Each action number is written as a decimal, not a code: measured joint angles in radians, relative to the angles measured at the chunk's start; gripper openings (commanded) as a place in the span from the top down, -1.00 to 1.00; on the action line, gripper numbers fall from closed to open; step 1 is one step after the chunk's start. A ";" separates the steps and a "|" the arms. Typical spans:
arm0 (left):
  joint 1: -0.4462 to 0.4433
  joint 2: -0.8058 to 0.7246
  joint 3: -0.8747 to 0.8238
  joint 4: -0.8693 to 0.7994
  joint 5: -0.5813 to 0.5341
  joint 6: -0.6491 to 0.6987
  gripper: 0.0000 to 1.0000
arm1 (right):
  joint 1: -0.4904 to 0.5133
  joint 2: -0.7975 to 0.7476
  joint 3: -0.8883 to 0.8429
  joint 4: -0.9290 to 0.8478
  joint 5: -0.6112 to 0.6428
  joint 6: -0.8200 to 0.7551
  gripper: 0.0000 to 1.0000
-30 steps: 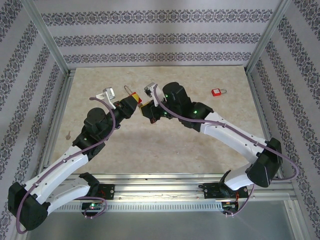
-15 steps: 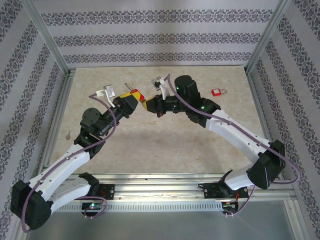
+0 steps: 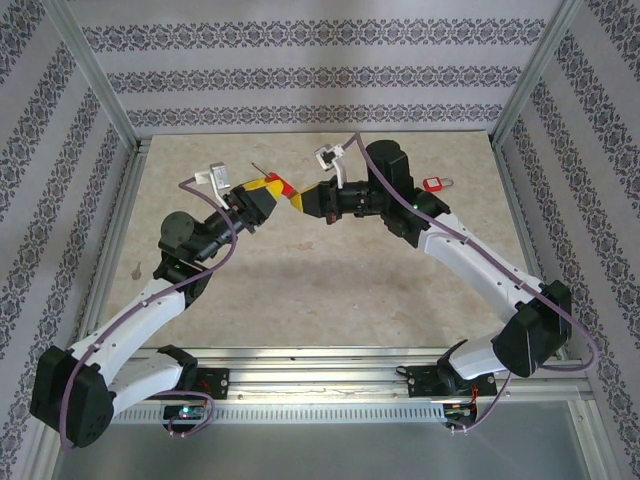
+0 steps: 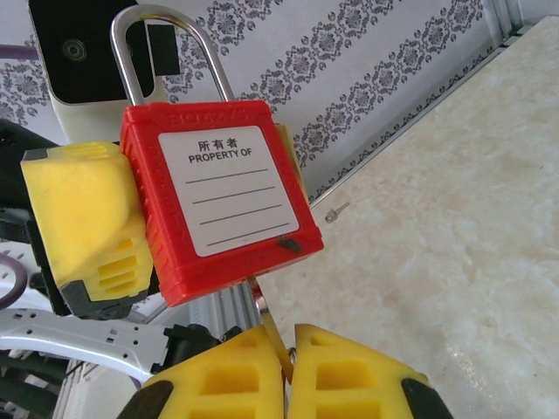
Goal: Unlock with the key
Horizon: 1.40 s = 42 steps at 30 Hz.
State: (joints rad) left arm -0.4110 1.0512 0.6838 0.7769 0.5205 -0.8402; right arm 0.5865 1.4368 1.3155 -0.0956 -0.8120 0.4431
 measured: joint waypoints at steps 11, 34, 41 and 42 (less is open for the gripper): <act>0.008 0.021 0.074 -0.066 0.033 0.085 1.00 | -0.037 0.036 0.031 0.026 -0.096 0.032 1.00; 0.014 0.042 0.142 -0.161 0.109 0.200 1.00 | -0.096 0.077 0.040 0.077 -0.266 0.109 0.76; 0.023 0.026 0.147 -0.232 0.138 0.237 1.00 | -0.103 0.081 0.038 0.079 -0.271 0.113 0.64; 0.027 0.025 0.147 -0.244 0.146 0.240 1.00 | -0.105 0.081 0.036 0.079 -0.271 0.113 0.63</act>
State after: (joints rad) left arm -0.3843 1.0760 0.8310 0.5331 0.6670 -0.6003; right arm 0.4812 1.5177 1.3514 -0.0166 -1.0828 0.5560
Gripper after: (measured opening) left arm 0.368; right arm 0.177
